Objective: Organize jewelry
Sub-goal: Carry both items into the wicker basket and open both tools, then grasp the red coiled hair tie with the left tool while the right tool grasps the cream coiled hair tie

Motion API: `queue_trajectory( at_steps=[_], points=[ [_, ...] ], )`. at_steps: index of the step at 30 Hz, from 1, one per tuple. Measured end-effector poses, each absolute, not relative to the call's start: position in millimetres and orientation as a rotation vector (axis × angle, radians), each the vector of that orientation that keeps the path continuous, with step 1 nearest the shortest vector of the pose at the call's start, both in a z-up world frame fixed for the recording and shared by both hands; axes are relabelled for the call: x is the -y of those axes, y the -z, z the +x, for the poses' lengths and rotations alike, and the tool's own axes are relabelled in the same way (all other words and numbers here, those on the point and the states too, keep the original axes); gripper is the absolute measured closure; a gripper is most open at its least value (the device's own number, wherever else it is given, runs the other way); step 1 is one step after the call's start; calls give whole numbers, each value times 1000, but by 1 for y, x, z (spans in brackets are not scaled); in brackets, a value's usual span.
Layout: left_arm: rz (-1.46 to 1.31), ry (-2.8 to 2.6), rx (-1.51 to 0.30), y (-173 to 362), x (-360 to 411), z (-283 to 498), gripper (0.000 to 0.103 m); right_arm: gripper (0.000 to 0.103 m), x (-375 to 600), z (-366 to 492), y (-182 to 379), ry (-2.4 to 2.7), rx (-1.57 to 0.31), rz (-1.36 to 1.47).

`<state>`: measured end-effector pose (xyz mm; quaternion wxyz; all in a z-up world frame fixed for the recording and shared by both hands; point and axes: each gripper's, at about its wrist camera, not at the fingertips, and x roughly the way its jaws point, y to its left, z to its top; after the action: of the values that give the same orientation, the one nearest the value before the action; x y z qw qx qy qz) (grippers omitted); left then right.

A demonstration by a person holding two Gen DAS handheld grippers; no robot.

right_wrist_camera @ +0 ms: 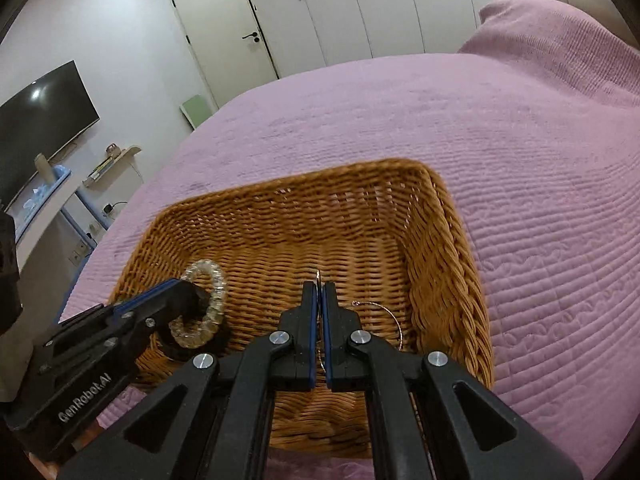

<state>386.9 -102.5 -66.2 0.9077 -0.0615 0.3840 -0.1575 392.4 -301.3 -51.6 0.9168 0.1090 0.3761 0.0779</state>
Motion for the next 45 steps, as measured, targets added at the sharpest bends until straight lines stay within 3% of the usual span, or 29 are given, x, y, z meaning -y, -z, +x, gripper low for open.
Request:
queue_trajectory(
  at_steps=[5,6,9,10,17,23,24,26,35,45],
  points=[
    [-178,366,-813,77,103,389,90,96,305,392,56,-190,-766,264],
    [-179,364,-806,76,103,389,85,91,307,392,57,-196,-765,277],
    [-203,373,-764,71,99,383,49,75,312,387,55,-223,-727,316],
    [-206,374,-745,68,97,380,47,75,313,386,54,-221,-717,317],
    [-262,392,-671,46,82,362,47,70,326,367,43,-208,-654,341],
    [-294,443,-605,11,58,312,46,46,329,321,10,-208,-585,333],
    [-302,447,-598,8,52,302,39,44,330,309,6,-216,-577,334],
    [-323,447,-581,3,38,273,28,43,329,281,2,-229,-573,326],
    [-313,330,-631,20,-10,172,28,43,308,174,29,-243,-663,233],
    [-275,322,-738,72,-1,129,27,43,267,123,73,-247,-738,112]
  ],
)
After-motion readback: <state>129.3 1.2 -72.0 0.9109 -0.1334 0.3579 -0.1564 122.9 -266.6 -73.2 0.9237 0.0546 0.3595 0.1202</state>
